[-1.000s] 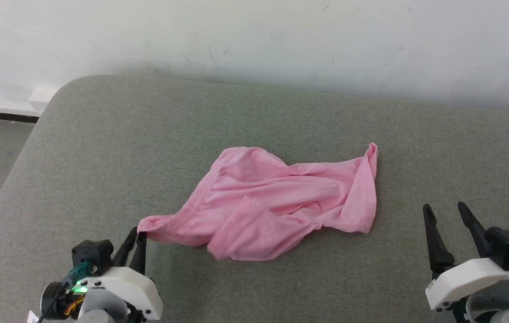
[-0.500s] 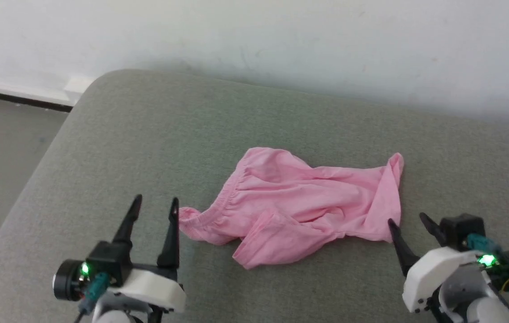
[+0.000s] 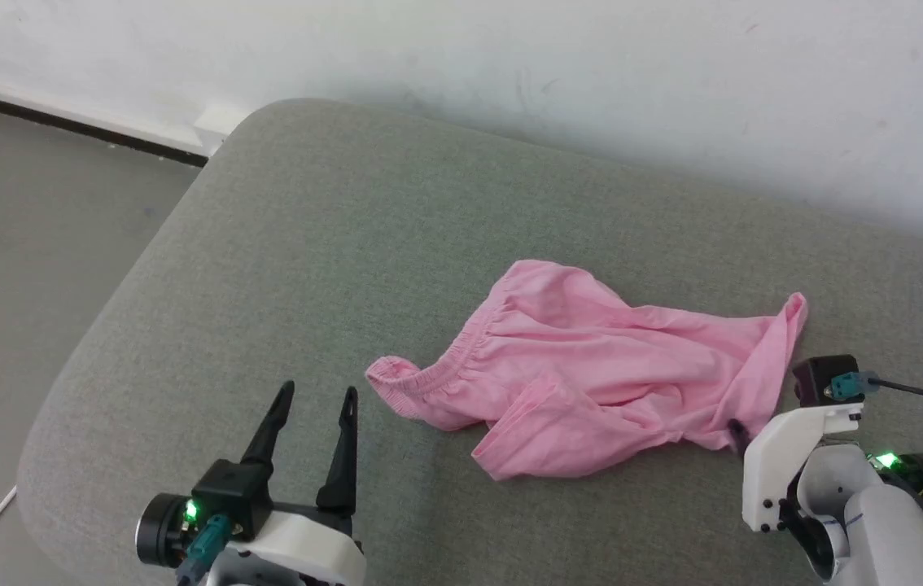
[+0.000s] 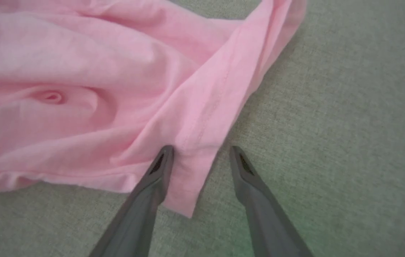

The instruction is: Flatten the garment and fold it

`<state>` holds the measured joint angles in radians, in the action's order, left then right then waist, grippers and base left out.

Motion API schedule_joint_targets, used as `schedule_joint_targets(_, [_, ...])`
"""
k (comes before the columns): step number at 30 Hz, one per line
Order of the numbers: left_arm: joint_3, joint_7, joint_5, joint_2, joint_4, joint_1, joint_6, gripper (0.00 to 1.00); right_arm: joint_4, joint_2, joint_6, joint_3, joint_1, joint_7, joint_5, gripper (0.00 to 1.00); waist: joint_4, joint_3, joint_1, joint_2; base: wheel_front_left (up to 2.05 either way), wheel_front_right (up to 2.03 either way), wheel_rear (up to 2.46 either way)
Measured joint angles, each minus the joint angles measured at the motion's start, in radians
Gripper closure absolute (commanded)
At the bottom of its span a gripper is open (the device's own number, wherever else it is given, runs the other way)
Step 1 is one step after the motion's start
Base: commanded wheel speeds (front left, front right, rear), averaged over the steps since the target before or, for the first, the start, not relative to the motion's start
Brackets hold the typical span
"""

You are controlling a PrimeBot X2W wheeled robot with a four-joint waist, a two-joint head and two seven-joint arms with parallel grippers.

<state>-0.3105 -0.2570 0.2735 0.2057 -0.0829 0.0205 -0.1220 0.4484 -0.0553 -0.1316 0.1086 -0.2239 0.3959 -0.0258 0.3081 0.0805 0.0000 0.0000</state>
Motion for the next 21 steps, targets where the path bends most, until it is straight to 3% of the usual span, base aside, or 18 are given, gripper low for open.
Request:
schedule_joint_targets(6, [0.037, 0.0, -0.038, -0.031, -0.032, -0.008, 0.043, 0.0, 0.027, -0.006, -0.001, 0.058, -0.026, -0.035, 0.009, 1.0, 0.009, 0.011, 0.0001, 0.0001, 0.0, 0.0, 0.0])
schedule_joint_targets(15, [0.081, 0.0, -0.067, -0.062, -0.052, -0.022, 0.104, 0.0, 0.022, -0.164, -0.001, 0.185, -0.038, -0.037, 0.025, 1.0, -0.037, -0.012, 0.0001, 0.0001, 0.0, 0.0, 0.0])
schedule_joint_targets(16, [0.083, 0.0, -0.073, -0.064, -0.055, -0.023, 0.109, 0.0, 0.029, -0.178, -0.001, 0.188, -0.042, -0.036, 0.026, 0.83, -0.044, -0.015, 0.0001, 0.0001, 0.0, 0.0, 0.0])
schedule_joint_targets(17, [0.085, 0.0, -0.078, -0.068, -0.058, -0.023, 0.115, 0.0, 0.04, -0.193, -0.001, 0.182, -0.046, -0.039, 0.026, 0.0, -0.051, -0.017, 0.0001, 0.0001, 0.0, 0.0, 0.0])
schedule_joint_targets(21, [0.084, 0.0, -0.096, -0.083, -0.068, -0.023, 0.139, 0.0, 0.087, -0.237, -0.001, 0.184, -0.056, -0.11, 0.097, 0.0, -0.077, -0.023, 0.0, 0.0001, 0.0, 0.0, 0.0])
